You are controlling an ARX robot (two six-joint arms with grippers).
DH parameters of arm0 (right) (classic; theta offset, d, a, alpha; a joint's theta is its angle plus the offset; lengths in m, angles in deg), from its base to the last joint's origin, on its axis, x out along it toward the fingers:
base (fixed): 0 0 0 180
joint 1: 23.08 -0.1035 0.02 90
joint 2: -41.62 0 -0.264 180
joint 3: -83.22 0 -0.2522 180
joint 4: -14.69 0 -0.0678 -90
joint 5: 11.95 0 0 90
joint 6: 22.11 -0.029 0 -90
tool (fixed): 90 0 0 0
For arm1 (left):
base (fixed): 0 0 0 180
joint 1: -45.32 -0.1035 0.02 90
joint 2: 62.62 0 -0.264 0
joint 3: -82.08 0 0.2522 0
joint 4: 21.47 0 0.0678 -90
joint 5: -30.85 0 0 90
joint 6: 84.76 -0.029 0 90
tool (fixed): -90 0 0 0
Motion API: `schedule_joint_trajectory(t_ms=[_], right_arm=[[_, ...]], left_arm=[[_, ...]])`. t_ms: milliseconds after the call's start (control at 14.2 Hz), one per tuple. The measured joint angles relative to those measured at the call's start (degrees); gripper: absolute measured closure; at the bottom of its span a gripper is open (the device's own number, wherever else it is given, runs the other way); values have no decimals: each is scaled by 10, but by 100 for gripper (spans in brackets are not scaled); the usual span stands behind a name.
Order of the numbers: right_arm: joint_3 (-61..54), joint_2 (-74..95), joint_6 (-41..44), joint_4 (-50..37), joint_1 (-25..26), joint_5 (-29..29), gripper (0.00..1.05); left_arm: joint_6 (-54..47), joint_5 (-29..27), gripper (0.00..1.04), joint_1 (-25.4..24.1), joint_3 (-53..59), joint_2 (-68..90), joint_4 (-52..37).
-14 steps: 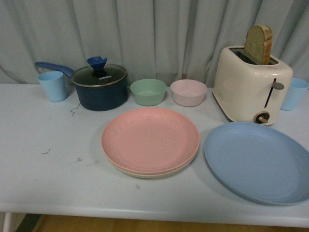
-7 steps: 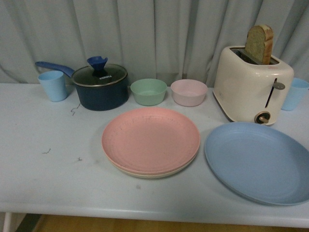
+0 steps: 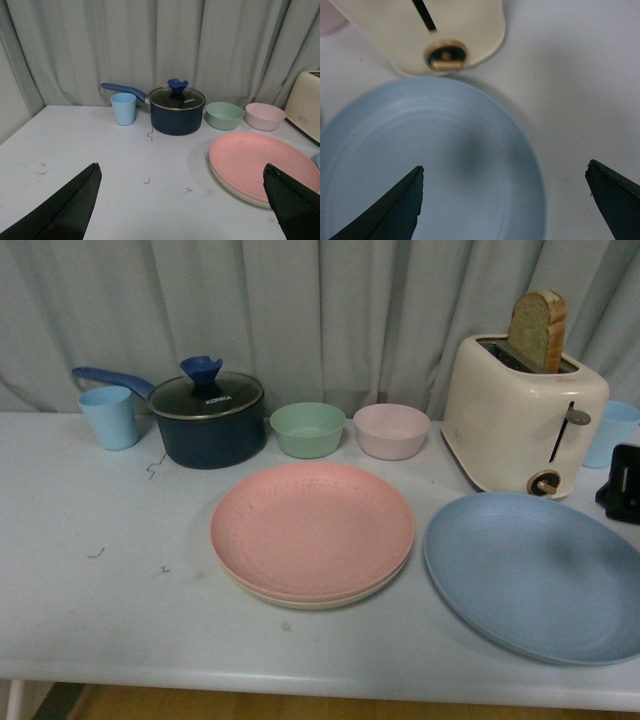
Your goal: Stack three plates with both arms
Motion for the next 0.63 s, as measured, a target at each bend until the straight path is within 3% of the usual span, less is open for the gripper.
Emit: schedule_joint_trajectory(t_ms=[561,632], right_arm=[[-3,97,6,-1,2,-20,7],[-3,97,7,-4,3,-20,21]], left_arm=[[0,0,7,0,0,0,0],[0,0,7,0,0,0,0]])
